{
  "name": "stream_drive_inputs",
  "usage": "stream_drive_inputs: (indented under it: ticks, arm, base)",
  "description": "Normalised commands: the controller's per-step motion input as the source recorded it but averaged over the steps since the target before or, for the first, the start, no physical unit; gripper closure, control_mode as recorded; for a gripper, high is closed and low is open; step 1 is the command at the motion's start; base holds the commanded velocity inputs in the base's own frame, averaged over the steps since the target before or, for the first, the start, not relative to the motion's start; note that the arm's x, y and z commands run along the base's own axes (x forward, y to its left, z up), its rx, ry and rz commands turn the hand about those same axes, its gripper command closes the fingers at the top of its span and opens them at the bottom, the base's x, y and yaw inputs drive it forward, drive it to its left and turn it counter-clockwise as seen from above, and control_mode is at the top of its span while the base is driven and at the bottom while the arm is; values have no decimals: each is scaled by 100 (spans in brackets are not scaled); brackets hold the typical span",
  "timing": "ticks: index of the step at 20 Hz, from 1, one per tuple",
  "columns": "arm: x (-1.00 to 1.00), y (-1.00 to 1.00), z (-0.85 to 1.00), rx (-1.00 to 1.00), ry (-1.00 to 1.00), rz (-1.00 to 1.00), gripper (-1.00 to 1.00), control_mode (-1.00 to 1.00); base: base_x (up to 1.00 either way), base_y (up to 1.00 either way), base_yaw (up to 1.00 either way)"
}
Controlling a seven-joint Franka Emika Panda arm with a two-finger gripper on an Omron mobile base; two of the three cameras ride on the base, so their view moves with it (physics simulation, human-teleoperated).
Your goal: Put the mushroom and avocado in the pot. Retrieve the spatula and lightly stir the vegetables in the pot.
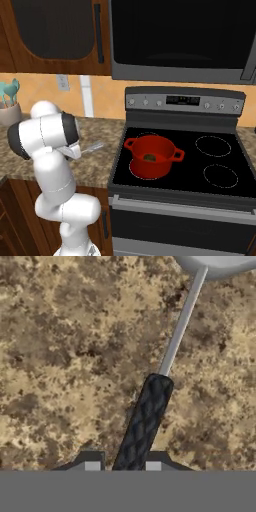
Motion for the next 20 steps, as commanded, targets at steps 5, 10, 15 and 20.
stream_drive_inputs:
  ticks: [5, 10, 15, 20]
  arm:
    - [-47, -46, 47, -5, -8, 0, 100, -100]
    - [-58, -35, 78, -1, -3, 1, 100, -100]
    - [-70, -26, 73, 0, -8, 4, 100, -100]
    - [-64, -35, 98, 0, -11, 18, 100, -100]
  base:
    - [0, 0, 0]
    - [0, 0, 0]
    - [0, 0, 0]
    - [0, 0, 0]
